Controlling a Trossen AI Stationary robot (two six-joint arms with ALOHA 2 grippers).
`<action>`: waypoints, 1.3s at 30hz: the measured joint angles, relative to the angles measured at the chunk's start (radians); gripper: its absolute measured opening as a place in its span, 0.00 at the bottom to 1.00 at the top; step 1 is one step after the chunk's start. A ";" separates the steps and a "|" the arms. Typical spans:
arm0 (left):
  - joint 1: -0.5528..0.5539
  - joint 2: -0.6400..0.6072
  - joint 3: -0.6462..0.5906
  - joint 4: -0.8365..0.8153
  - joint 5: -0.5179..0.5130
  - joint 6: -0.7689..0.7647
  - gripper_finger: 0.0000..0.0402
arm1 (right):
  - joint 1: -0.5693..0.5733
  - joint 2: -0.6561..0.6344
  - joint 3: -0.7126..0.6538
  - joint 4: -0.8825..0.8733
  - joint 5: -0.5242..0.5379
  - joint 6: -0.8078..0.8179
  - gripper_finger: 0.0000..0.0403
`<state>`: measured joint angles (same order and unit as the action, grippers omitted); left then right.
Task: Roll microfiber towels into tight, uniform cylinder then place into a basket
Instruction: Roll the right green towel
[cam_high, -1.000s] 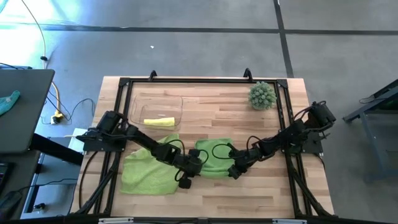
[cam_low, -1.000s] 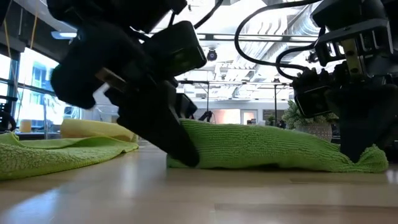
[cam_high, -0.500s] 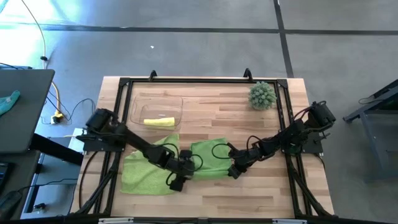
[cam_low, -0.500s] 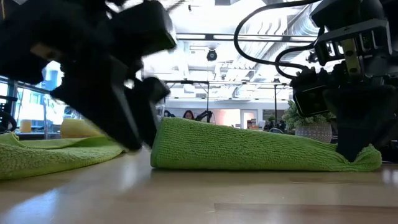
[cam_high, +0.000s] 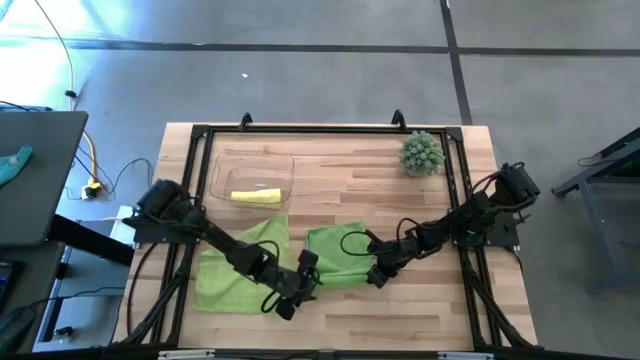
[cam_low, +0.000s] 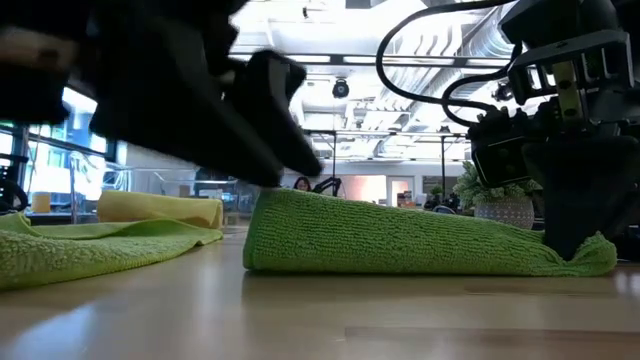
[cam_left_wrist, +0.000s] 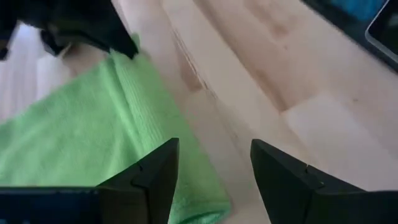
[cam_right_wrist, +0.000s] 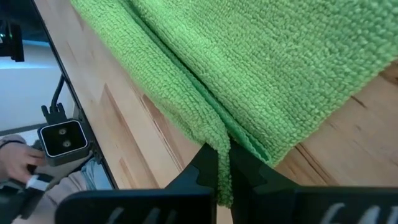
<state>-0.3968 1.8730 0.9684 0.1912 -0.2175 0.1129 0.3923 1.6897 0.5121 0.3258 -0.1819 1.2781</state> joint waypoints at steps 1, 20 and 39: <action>0.001 0.010 -0.001 0.000 0.000 0.002 0.47 | 0.000 0.000 0.000 0.001 0.001 0.001 0.00; 0.077 0.137 0.008 -0.005 0.044 -0.281 0.40 | 0.000 -0.010 -0.003 0.013 0.011 -0.079 0.00; 0.095 0.138 0.006 -0.001 0.190 -0.366 0.02 | 0.154 -0.284 -0.006 -0.049 0.289 -0.885 0.33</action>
<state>-0.3023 2.0113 0.9745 0.1906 -0.0272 -0.2532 0.5464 1.4061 0.5060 0.2766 0.1076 0.3935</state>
